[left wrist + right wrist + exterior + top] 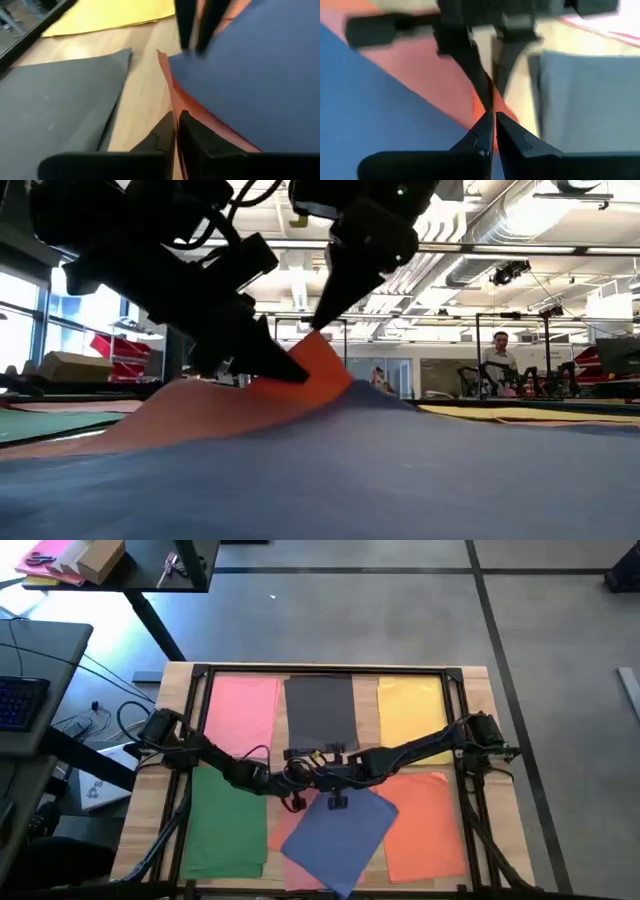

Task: Organize paper
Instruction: Stack the orange color paper on top of the other orange color paper

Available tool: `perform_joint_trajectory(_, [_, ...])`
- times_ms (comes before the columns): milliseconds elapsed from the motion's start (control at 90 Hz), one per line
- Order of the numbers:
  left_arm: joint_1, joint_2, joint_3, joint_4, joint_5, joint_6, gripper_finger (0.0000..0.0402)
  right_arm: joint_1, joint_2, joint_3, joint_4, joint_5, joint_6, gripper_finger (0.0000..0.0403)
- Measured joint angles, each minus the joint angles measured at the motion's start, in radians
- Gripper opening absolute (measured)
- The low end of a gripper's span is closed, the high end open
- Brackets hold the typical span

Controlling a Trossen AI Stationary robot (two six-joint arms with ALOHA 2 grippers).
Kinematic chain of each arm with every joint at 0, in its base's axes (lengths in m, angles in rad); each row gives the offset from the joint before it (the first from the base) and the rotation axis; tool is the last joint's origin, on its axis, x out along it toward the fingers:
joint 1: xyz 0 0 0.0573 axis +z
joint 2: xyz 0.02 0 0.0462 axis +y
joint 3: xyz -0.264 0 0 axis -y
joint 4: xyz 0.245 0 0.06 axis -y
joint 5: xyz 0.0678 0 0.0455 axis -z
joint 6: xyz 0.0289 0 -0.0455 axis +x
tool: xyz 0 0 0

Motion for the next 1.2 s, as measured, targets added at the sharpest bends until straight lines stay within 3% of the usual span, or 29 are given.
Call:
perform_joint_trajectory(189, [-0.029, -0.081, 0.000, -0.008, -0.090, 0.031, 0.0000, 0.002, 0.000, 0.118, -0.244, 0.117, 0.045, 0.0096])
perform_joint_trajectory(311, [-0.045, -0.178, 0.000, 0.002, -0.094, 0.083, 0.0000, 0.002, -0.001, 0.205, -0.303, 0.160, 0.018, 0.0162])
perform_joint_trajectory(500, [-0.070, -0.298, 0.000, -0.008, -0.111, 0.158, 0.0000, -0.005, -0.001, 0.295, -0.322, 0.111, -0.013, 0.0229])
perform_joint_trajectory(778, [-0.083, -0.375, 0.000, -0.097, -0.137, 0.172, 0.0000, -0.007, 0.000, 0.429, -0.502, 0.067, 0.021, 0.0237])
perform_joint_trajectory(911, [-0.084, -0.376, -0.001, -0.047, -0.137, 0.198, 0.0000, -0.018, 0.000, 0.432, -0.505, -0.010, 0.021, 0.0237])
perform_joint_trajectory(1078, [-0.103, -0.377, -0.001, 0.007, -0.119, 0.246, 0.0000, -0.035, 0.008, 0.411, -0.471, 0.067, 0.003, 0.0236])
perform_joint_trajectory(1200, [-0.120, -0.377, -0.001, 0.028, -0.128, 0.260, 0.0000, -0.046, 0.009, 0.365, -0.408, -0.001, -0.029, 0.0212])
